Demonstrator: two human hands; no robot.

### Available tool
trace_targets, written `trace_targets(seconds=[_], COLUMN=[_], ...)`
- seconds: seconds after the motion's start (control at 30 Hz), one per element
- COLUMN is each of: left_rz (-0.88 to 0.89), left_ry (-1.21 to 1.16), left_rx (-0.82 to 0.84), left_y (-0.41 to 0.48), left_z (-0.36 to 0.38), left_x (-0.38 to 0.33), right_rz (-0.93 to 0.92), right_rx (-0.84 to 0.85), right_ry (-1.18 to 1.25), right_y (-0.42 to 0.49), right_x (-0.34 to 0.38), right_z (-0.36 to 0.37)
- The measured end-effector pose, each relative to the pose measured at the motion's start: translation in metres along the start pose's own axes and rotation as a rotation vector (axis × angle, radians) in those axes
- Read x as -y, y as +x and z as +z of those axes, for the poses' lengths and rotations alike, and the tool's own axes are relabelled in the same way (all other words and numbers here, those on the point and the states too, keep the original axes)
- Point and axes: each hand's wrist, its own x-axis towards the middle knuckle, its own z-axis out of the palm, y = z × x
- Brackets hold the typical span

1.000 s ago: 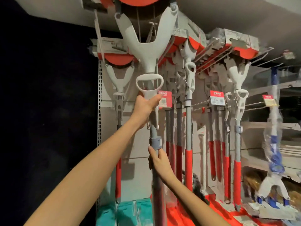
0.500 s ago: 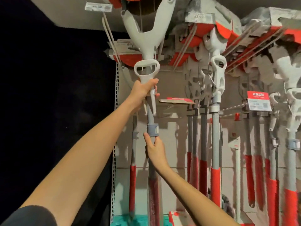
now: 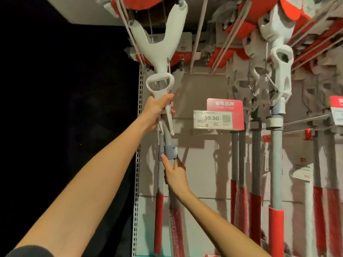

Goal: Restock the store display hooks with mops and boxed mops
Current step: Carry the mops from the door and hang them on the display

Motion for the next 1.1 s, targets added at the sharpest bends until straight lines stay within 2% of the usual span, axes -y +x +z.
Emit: trace_targets(seconds=[0.13,0.27,0.5,0.67,0.9,1.0,1.1], left_rz=[-0.018,-0.043,-0.085,-0.092,-0.064,-0.065,-0.061], left_ry=[0.102,0.178,0.222,0.26,0.373,0.398,0.456], left_rx=[-0.053,-0.106,-0.152,-0.177,-0.206,-0.142,-0.178], left_y=[0.024,0.046,0.072,0.081,0.079,0.051,0.007], left_z=[-0.013,-0.028,-0.037,-0.042,-0.067,-0.074,-0.097], left_x=[0.026,0.055,0.104,0.131,0.131,0.127,0.128], right_rz=[0.098,0.11,0.186,0.195,0.224,0.247,0.311], right_rx=[0.049,0.0,0.124,0.119,0.262,0.212,0.038], right_ry=[0.004,0.104,0.254,0.137,-0.089,-0.126,-0.167], right_y=[0.011,0.032,0.058,0.079,0.067,0.043,0.024], right_x=[-0.012,-0.033,-0.081,-0.11,-0.113,-0.116,-0.112], right_z=[0.015,0.034,0.04,0.039,0.059,0.051,0.02])
